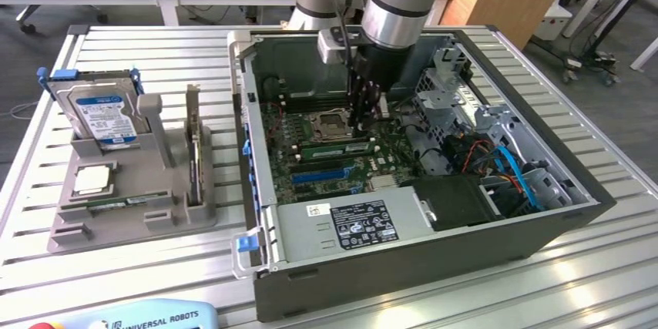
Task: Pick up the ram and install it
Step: 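Insert the ram into the slot, then press down the ram until it locks into place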
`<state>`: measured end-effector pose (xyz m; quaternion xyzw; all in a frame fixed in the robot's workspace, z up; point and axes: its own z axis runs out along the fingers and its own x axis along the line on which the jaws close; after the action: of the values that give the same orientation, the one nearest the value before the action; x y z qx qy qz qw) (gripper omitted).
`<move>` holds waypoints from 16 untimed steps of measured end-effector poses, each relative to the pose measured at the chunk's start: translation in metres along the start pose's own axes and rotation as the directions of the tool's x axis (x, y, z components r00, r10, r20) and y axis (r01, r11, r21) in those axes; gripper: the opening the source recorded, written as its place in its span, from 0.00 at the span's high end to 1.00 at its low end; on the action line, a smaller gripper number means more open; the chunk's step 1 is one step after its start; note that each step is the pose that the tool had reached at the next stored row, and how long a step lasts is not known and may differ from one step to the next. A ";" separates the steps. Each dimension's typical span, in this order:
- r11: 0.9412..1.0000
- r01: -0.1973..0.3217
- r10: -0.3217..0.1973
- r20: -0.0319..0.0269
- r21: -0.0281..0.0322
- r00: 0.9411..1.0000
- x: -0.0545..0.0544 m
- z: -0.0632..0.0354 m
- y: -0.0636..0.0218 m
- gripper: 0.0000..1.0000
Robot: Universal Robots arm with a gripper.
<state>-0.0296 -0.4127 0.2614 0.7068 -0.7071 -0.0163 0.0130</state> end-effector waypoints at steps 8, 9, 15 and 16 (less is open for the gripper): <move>1.000 0.000 0.000 0.000 0.000 1.000 0.000 -0.0004 0.0000 0.69; 1.000 0.000 0.000 0.000 0.000 1.000 0.000 -0.0004 0.0000 0.69; 1.000 0.000 0.000 0.000 0.000 1.000 0.000 -0.0004 0.0000 0.69; 1.000 0.000 0.000 0.000 0.000 1.000 0.000 -0.0004 0.0000 0.70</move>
<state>-0.0296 -0.4128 0.2617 0.7068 -0.7071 -0.0163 0.0130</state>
